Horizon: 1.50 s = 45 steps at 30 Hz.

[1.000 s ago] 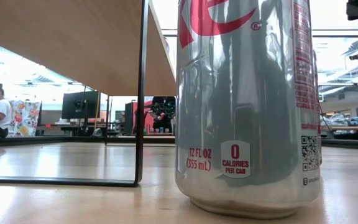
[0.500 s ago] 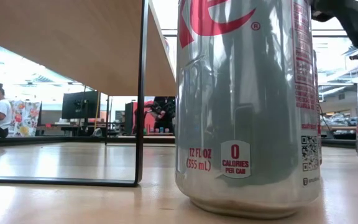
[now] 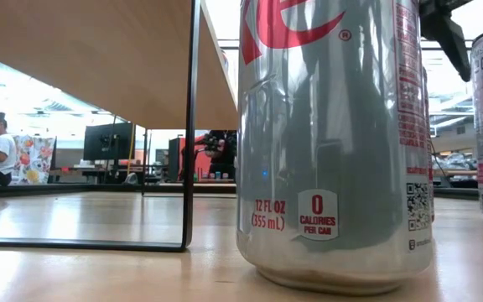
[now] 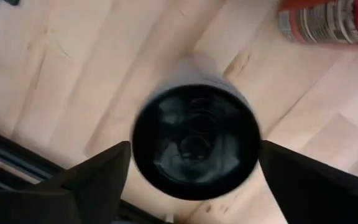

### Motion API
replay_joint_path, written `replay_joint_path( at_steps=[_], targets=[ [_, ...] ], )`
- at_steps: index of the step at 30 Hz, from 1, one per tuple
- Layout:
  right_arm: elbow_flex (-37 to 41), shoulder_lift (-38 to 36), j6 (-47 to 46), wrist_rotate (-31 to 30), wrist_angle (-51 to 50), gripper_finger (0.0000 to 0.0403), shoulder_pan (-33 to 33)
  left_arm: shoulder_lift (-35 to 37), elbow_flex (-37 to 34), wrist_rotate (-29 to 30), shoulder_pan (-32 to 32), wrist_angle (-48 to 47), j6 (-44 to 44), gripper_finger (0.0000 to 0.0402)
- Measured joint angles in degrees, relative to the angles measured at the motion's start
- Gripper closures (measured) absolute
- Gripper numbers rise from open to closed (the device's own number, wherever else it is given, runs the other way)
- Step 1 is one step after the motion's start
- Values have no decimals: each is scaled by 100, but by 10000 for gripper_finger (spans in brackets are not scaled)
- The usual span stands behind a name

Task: Place canned beverage on shelf
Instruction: Put the white and orange soda can aligned with the other white and orange soda can on the shelf

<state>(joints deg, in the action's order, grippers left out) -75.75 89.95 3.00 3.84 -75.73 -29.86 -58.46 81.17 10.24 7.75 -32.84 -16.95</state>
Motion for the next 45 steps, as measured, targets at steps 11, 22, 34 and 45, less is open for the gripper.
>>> replay_joint_path(
  at_steps=[11, 22, 34, 45],
  targets=[
    [-2, -435, -2920, 223, -530, 14, -61, 8, -2, -118, 0, -2, -2, 44],
    [-11, -805, -7497, -222, 6, 14, -573, 0, -2, -448, 6, -2, 187, 44],
    [-11, -553, -9505, -676, 267, 14, -612, 2, -2, -452, 7, -13, 318, 44],
    [47, -304, -9646, -1041, 375, 14, -543, 2, -2, -452, 7, -55, 313, 44]
  ],
)
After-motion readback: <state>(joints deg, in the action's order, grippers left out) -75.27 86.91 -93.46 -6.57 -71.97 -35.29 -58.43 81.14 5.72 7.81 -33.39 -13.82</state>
